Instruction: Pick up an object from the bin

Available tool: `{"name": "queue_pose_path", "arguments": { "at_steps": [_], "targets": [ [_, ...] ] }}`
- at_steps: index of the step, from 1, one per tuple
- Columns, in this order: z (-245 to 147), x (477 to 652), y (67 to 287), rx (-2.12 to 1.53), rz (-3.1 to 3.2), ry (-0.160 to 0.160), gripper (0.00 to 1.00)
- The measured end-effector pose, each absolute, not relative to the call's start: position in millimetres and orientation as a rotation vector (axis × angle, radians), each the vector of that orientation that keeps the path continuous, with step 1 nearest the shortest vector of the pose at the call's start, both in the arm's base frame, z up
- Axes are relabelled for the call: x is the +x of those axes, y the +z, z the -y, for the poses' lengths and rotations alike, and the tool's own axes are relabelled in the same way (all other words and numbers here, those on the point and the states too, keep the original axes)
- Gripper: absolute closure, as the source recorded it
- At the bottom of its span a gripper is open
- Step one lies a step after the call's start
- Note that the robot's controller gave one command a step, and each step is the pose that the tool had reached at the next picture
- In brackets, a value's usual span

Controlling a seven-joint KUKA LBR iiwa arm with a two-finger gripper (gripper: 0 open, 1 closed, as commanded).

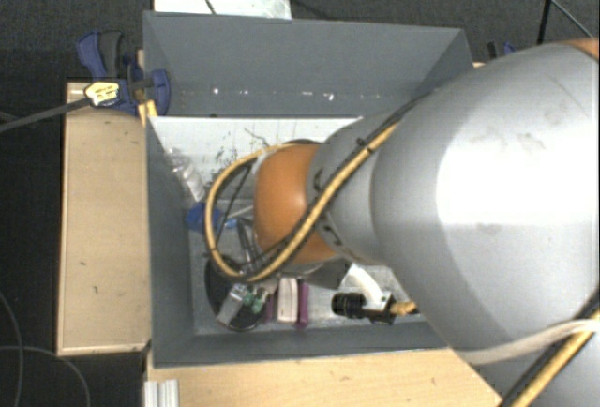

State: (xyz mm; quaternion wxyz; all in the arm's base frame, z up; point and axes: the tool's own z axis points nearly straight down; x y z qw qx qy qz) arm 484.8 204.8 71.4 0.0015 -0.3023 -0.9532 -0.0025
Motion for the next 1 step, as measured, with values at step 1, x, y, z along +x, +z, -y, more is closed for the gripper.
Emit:
{"name": "queue_pose_path", "arguments": {
  "at_steps": [1],
  "targets": [
    [-204.3,488.5,76.4,-0.959,2.998,-0.015,1.0]
  ]
}}
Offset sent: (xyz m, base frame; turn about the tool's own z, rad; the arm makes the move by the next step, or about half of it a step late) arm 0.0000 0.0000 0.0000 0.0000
